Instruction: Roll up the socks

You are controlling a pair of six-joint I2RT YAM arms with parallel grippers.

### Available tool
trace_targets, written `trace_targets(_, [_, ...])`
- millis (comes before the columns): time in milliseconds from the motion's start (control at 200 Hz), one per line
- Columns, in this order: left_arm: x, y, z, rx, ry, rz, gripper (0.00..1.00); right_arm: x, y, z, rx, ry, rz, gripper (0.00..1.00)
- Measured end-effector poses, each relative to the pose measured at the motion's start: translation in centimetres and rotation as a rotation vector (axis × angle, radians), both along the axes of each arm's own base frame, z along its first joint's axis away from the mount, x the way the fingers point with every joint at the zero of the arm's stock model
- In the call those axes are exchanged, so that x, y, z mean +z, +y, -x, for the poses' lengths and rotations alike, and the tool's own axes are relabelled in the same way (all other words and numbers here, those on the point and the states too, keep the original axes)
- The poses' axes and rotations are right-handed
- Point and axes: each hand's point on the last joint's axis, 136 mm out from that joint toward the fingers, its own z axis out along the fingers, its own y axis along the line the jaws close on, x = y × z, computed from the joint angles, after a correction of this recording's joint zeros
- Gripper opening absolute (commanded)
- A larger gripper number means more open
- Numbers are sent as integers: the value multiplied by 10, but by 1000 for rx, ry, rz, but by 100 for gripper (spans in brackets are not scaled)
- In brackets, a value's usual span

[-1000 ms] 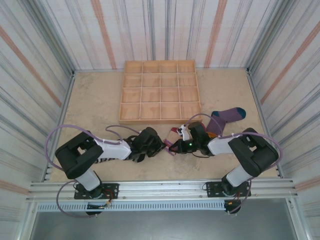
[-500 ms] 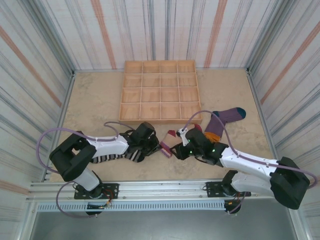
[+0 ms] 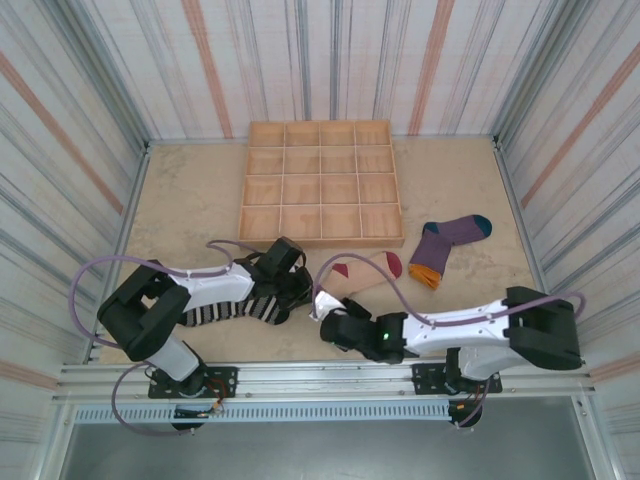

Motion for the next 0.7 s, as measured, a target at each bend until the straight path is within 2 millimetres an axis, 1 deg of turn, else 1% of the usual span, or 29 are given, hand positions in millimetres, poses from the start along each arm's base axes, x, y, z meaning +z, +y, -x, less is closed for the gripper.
trace_targets(225, [0, 0, 3, -11, 7, -1, 1, -22, 17, 0, 29, -133, 156, 55])
trace_targets(366, [1, 2, 4, -11, 10, -4, 1, -34, 21, -5, 18, -194, 224, 54])
trace_targets(406, [1, 2, 5, -11, 11, -5, 1, -34, 21, -9, 2, -222, 236, 52])
trace_targets(536, [1, 3, 5, -11, 12, -6, 1, -36, 24, -17, -34, -279, 260, 42])
trace_targets(586, [1, 4, 6, -11, 14, -8, 2, -38, 24, -19, -44, -294, 269, 35])
trace_targets(611, [0, 4, 6, -11, 14, -8, 3, -38, 24, -19, -49, -299, 271, 31])
trace_targets(661, [1, 5, 6, -10, 14, -8, 5, -41, 23, -19, -51, -297, 274, 17])
trace_targets(701, [1, 5, 6, -8, 13, -8, 7, -43, 22, -19, -53, -294, 275, 8])
